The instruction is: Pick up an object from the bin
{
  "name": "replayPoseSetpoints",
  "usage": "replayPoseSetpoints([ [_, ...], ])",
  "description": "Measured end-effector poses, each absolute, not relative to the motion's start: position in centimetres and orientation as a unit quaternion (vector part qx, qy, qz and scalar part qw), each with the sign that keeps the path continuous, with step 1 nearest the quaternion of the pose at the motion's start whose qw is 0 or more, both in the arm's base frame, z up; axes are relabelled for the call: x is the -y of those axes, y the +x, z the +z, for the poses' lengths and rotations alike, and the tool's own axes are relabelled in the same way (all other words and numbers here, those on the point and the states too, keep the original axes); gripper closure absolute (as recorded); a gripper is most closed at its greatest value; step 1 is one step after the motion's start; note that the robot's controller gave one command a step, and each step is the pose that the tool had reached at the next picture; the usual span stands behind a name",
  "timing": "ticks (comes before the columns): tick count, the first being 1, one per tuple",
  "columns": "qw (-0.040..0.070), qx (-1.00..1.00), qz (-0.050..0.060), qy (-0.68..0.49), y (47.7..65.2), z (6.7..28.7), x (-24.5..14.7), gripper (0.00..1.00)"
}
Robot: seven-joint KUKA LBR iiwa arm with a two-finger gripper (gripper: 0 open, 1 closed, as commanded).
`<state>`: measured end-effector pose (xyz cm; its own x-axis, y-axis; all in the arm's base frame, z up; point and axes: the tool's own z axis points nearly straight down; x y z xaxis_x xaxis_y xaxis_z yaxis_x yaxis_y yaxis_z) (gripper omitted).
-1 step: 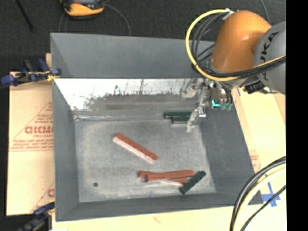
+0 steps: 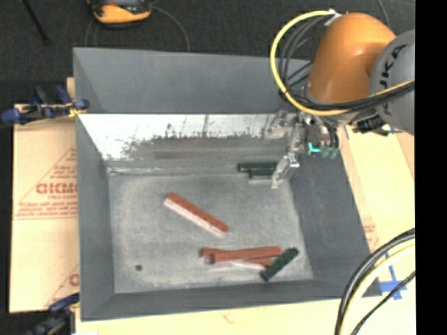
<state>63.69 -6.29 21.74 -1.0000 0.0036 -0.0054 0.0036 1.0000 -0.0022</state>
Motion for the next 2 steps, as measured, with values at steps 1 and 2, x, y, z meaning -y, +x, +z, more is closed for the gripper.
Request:
replayPoseSetpoints([
  [1, 0.007, -1.0, 0.0, 0.009, 63.8, 17.7, 5.7, 0.0],
  [2, 0.004, -0.998, 0.001, 0.058, 62.4, 10.7, 5.9, 0.0],
])
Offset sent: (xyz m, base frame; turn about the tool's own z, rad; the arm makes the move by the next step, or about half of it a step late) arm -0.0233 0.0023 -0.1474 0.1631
